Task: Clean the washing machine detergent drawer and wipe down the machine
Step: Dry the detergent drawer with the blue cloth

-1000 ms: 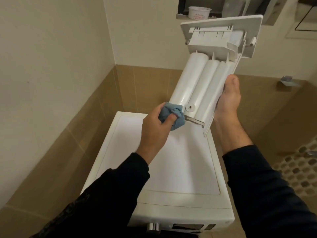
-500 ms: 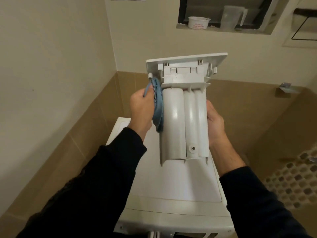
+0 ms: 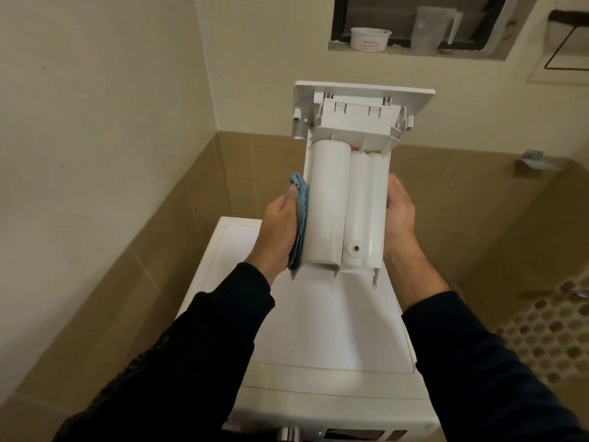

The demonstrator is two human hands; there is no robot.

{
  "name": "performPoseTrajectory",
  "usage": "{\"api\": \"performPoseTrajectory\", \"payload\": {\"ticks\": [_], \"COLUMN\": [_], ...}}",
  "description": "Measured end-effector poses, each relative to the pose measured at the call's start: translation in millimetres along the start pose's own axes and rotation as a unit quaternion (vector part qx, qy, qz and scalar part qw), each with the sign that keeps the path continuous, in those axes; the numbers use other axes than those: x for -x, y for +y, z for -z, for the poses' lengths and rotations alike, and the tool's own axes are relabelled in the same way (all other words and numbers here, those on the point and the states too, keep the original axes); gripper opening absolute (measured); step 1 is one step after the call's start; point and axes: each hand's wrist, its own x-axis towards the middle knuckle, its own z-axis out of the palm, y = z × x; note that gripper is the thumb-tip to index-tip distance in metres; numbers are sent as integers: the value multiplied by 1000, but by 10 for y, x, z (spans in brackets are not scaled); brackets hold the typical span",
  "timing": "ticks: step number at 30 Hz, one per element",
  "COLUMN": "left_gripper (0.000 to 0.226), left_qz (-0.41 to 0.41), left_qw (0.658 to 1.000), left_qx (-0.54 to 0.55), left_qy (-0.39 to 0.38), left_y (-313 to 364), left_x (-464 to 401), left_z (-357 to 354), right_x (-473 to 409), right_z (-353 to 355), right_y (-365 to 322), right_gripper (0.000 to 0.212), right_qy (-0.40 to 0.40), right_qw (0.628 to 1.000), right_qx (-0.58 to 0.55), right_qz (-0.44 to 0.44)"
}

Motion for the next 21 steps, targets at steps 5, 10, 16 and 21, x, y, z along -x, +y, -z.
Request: {"api": "performPoseTrajectory", "payload": {"ticks": [5,10,16,21], "left_gripper": [48,42,43,43], "left_qz": [11,-88,-84,-54], "left_qw": [998,991,989,979], "left_qx": [-53,-66,-82,-176], "left_qy": [26,76,86,84], "left_y": [-154,-221,-348,-547], "left_x": [61,-45,-49,-12], "left_z": [38,131,142,282], "right_x": [-65,-135,-170,-247], "right_z": [-37,-61,-196,-87], "right_y": [-8,-51,29,134], "right_gripper": [43,42,39,51], "right_qy": [-26,-83,-6,20], "right_qw": [999,992,997,997], "right_qx": [-8,96,74,76], "right_qz": [-21,3,1,-18]}}
